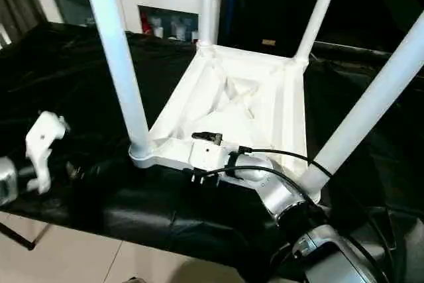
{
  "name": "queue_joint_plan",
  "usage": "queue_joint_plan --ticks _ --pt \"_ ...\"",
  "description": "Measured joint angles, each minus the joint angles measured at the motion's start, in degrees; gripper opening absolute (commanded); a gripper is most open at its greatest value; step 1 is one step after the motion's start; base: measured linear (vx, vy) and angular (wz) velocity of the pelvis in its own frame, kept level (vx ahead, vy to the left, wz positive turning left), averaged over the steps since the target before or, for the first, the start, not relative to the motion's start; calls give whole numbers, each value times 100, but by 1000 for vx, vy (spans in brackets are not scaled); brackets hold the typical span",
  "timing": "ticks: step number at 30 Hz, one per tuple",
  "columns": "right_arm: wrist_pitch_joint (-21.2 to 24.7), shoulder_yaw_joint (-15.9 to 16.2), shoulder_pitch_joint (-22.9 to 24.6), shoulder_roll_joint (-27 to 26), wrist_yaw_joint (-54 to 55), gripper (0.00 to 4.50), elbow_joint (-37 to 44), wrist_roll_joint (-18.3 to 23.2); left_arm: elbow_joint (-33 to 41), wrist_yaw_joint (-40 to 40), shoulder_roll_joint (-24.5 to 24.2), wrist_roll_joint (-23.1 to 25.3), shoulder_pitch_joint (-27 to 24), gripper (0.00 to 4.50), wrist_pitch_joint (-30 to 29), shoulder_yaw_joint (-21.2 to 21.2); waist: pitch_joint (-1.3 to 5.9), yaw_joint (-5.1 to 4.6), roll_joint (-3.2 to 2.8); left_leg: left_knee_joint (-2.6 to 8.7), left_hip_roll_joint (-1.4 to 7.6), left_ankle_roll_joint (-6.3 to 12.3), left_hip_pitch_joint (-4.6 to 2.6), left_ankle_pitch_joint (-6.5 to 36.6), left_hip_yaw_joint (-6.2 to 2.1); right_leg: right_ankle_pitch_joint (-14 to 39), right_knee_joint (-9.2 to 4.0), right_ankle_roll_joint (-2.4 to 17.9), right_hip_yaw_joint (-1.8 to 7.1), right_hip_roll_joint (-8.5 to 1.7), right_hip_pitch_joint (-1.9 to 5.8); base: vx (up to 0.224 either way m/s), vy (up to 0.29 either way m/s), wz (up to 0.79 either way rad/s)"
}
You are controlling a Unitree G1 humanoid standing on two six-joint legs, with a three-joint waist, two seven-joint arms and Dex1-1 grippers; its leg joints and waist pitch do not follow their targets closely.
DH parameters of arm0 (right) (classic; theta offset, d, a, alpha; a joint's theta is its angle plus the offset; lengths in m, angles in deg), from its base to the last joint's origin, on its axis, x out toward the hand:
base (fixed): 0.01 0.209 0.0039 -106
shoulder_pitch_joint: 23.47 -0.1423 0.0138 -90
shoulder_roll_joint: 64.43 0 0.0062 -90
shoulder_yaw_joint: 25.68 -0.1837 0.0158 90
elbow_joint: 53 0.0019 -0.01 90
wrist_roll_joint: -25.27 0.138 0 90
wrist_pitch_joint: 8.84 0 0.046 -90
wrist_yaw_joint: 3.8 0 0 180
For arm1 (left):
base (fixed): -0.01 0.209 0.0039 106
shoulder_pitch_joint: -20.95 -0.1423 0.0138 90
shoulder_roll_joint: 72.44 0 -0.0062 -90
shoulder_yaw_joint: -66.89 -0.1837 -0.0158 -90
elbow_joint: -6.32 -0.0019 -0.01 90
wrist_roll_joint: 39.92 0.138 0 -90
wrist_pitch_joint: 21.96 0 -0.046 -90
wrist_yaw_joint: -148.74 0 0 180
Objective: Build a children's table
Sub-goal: Rotate table base, then flip table
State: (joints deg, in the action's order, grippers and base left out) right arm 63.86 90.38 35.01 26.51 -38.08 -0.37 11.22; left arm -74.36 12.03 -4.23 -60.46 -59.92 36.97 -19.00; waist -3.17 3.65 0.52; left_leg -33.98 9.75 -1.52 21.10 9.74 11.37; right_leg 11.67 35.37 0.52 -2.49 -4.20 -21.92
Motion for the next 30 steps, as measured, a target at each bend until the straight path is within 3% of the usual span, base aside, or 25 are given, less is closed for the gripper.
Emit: queue_joint_plan --ticks 4,9,12,13,15,23,30 --pt "-117 -354 135 -103 -90 450 -59 477 -307 -665 716 112 295 441 151 87 -3 -6 6 -11 0 1 10 0 1 -4 -7 1 2 -1 0 0 0 0" --pt "149 -861 610 -146 -115 450 814 1179 -294 -872 909 78 272 441 140 -17 -9 -15 23 -8 2 5 23 3 0 -19 -5 -6 -2 0 -13 0 0 0" --pt "601 -1110 1438 -116 -85 450 2089 1678 -234 -970 1137 74 251 441 98 -137 -5 30 21 14 3 -1 20 6 -1 -17 -13 -15 -1 4 -7 0 0 0" --pt "813 -1189 1912 -92 -10 450 2671 1859 -204 -981 1298 35 243 441 94 -179 -8 86 8 28 4 -2 22 6 -3 -14 -29 -21 -1 7 -5 0 0 0" --pt "1021 -1212 2378 -85 56 450 3140 2030 -213 -981 1398 41 245 441 98 -286 -10 112 -6 35 4 -3 22 7 0 -10 -30 -28 1 8 -7 0 0 0" --pt "1339 -1594 3589 -103 460 450 4388 2450 -816 -1306 1805 319 560 441 546 -436 -6 19 -107 34 3 -4 13 7 -5 17 -42 -83 7 12 1 0 0 0" --pt "1800 -2022 4448 -329 1287 450 5249 2450 -1167 -2036 2375 577 861 441 920 -428 -6 -77 -115 40 3 -4 17 7 -7 17 -46 -86 4 12 -4 0 0 0"
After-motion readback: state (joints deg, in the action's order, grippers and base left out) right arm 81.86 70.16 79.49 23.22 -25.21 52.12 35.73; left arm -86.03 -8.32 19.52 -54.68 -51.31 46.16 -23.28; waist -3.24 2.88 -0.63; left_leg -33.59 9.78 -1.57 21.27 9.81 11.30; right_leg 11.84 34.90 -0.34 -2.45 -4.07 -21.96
